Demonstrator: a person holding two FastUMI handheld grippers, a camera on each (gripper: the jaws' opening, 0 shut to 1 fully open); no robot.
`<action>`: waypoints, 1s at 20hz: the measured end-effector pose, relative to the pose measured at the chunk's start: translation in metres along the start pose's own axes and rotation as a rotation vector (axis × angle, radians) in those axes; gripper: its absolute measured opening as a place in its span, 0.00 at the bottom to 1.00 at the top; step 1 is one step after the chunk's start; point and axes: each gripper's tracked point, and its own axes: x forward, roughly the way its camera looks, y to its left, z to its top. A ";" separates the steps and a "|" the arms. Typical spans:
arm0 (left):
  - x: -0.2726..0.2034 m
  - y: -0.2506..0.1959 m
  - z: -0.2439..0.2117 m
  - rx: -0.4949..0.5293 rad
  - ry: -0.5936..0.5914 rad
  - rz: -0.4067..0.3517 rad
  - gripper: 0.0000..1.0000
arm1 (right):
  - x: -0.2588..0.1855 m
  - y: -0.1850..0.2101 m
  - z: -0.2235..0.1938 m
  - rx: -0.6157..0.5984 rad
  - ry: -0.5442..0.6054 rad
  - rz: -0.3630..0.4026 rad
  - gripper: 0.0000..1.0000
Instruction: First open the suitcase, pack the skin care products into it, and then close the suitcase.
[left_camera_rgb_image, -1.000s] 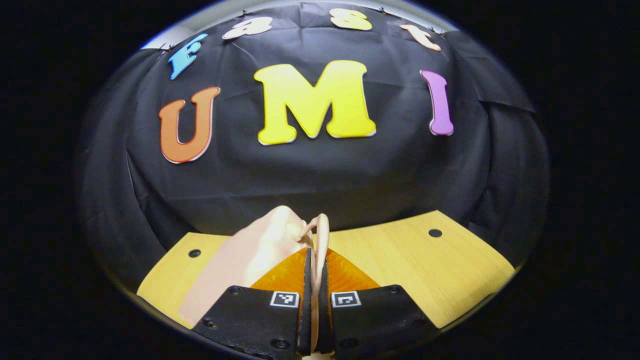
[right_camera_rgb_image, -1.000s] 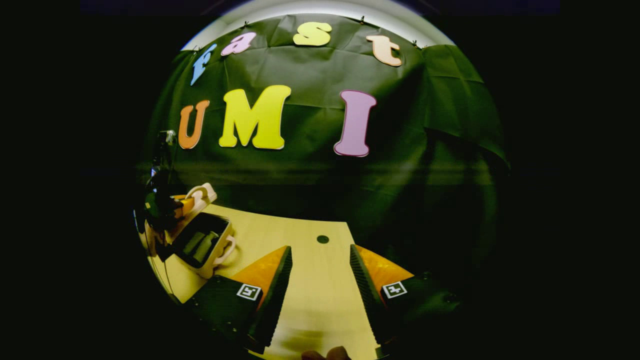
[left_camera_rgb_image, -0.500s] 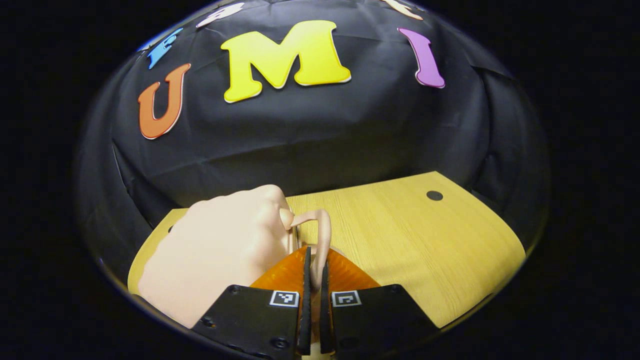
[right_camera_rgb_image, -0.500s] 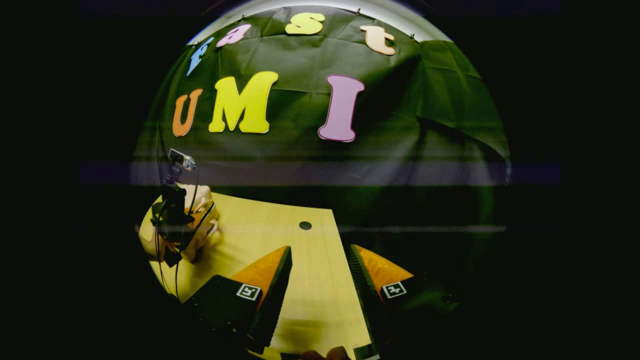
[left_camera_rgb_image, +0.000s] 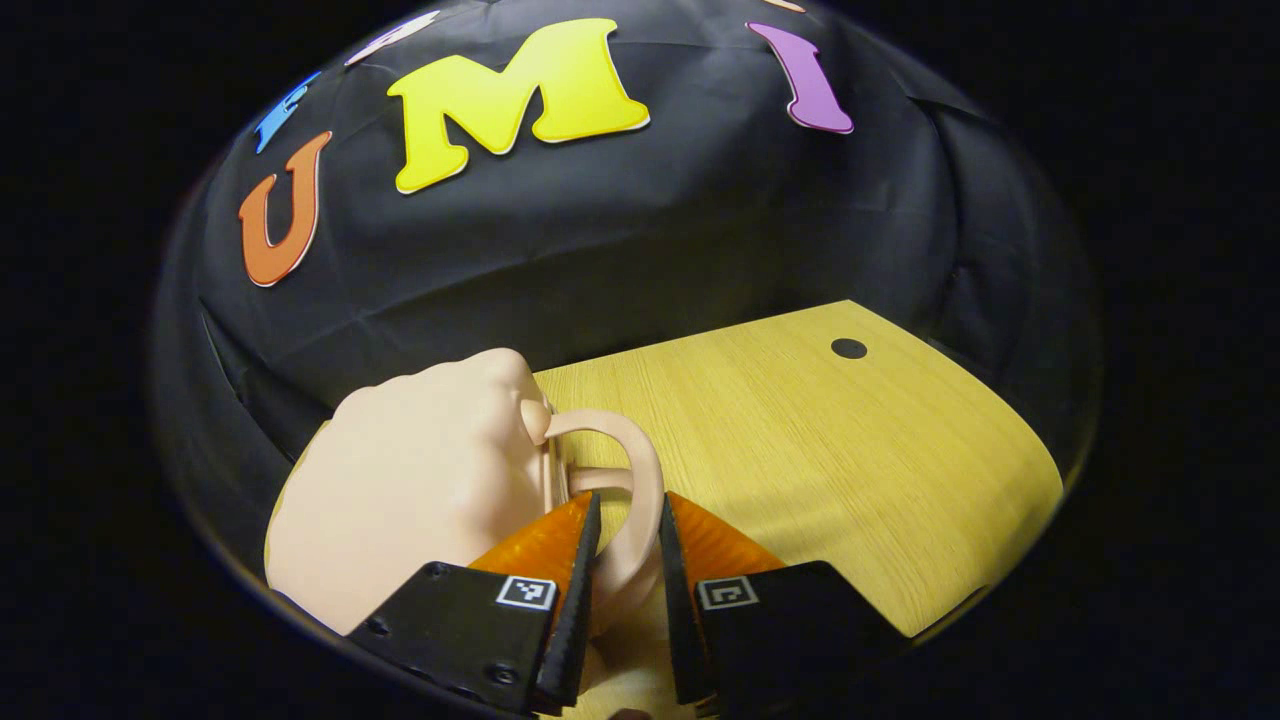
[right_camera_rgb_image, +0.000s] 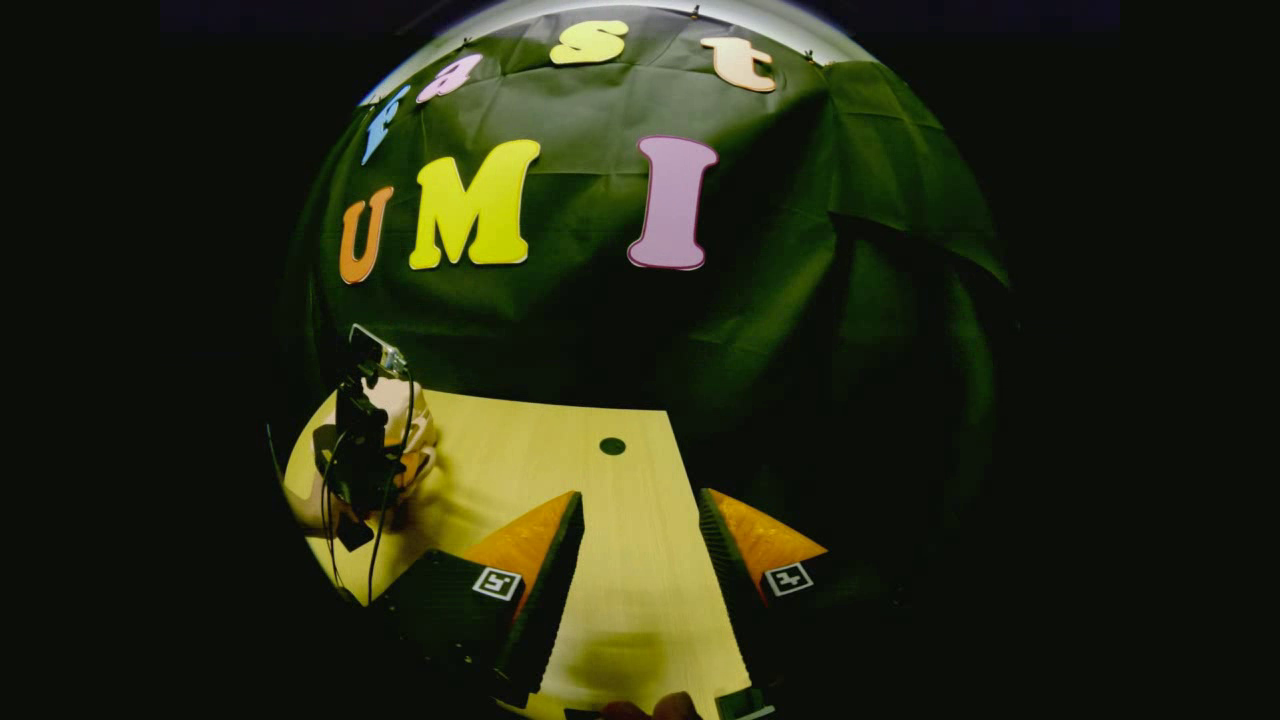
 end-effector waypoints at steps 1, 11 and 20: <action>-0.002 0.000 0.000 -0.020 0.002 -0.012 0.40 | 0.002 0.002 0.001 0.007 -0.006 0.011 0.70; -0.145 0.059 0.126 -0.187 -0.327 0.093 0.97 | -0.016 0.087 0.099 -0.023 -0.281 0.125 0.70; -0.280 0.121 0.159 -0.269 -0.535 0.093 0.98 | -0.100 0.190 0.130 -0.030 -0.473 0.111 0.81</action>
